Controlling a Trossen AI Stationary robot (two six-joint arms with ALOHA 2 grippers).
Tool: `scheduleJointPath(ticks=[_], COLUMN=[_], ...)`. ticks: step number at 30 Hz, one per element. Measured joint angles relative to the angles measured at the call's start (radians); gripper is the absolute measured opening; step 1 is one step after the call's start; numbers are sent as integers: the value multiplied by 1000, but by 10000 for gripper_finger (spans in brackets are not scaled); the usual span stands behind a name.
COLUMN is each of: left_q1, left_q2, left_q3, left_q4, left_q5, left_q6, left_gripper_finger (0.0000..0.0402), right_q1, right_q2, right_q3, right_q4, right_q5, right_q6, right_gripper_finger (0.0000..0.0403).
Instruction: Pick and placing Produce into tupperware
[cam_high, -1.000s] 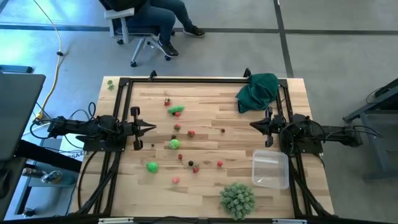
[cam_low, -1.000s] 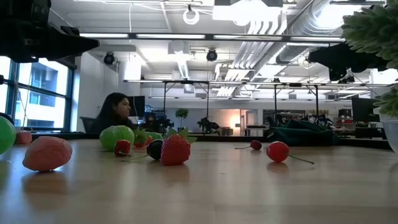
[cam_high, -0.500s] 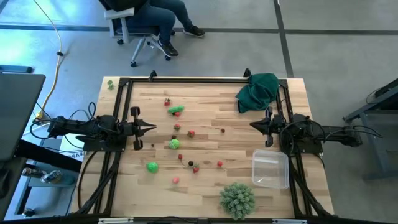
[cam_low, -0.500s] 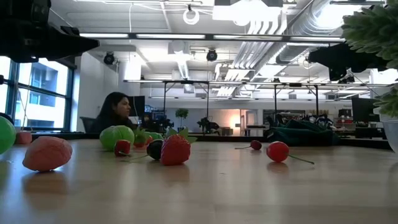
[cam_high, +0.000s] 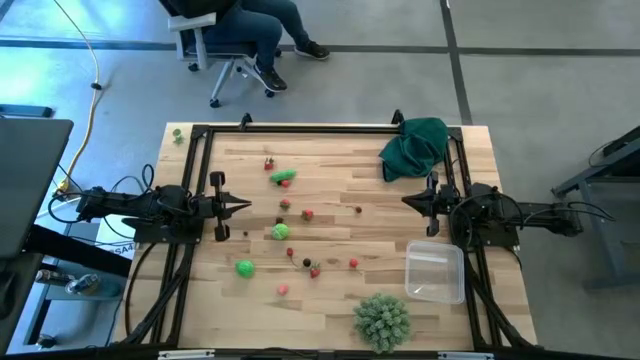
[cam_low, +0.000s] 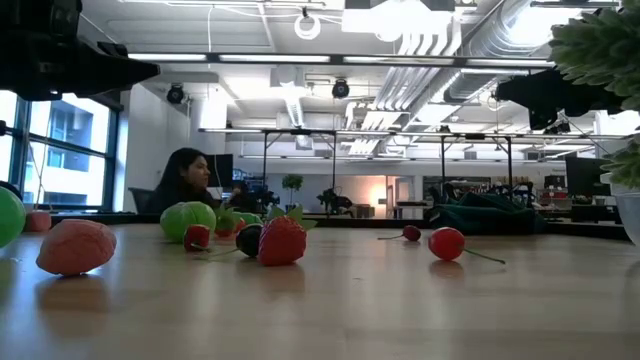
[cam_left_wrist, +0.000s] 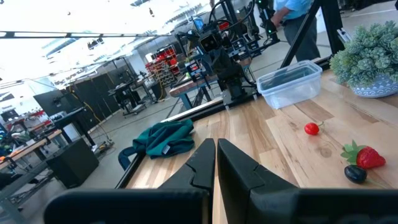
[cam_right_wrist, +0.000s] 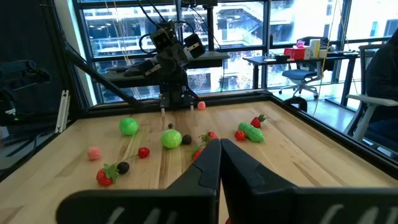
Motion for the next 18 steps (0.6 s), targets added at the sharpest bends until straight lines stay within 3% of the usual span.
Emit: scheduleJointPath(ticks=[9,18], left_q1=[0,0], left_q2=[0,0], left_q3=[0,0], left_q4=[1,0], left_q5=[3,3], left_q6=[-138,-208], left_gripper_finger=[10,10], right_q1=[0,0], right_q2=[0,0], right_q3=[0,0], right_q4=[0,1], right_q5=[0,0], right_q6=[10,263], right_gripper_finger=[0,0])
